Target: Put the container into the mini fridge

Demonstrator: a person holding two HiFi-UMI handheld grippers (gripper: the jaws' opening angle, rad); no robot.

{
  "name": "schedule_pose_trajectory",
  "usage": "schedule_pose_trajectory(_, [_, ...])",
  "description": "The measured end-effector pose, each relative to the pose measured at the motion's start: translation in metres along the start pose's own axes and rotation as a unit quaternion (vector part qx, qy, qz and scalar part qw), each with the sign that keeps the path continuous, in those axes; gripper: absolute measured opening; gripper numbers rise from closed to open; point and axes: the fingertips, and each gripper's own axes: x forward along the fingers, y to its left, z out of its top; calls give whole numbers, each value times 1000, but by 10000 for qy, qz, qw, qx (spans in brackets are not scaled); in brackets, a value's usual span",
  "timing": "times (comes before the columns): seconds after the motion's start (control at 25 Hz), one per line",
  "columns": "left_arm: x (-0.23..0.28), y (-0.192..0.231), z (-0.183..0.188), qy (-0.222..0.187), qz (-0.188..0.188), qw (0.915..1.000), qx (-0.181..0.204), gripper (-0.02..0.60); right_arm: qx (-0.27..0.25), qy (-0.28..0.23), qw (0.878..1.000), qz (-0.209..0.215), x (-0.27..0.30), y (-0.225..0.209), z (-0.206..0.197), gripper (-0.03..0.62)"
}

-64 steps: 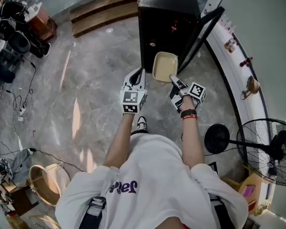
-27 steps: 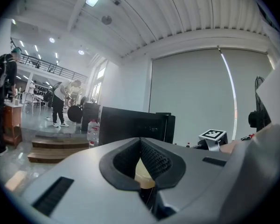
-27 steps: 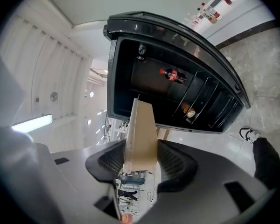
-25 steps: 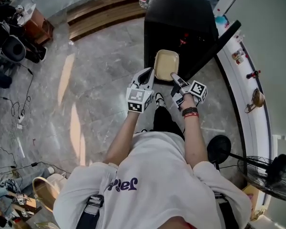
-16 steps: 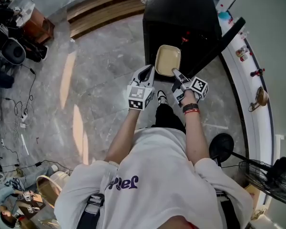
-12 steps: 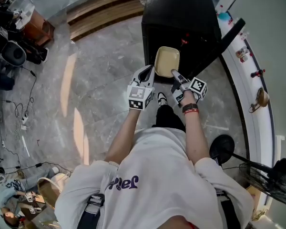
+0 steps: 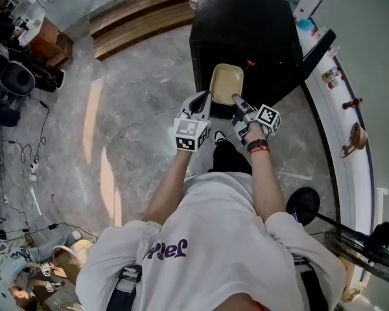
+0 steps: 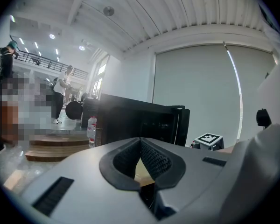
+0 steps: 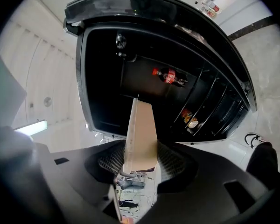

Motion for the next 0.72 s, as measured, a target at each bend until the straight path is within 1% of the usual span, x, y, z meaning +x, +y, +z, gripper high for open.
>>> schedule_pose_trajectory(0.28, [22,15,-1,-42,30,10000,43,20,-111,-43,9999,64,30,-11,23,219])
schedule_pose_trajectory(0.72, [50,43,-26,-36,99,9999,42,20,-314,116,9994,-14,82,-39,44,219])
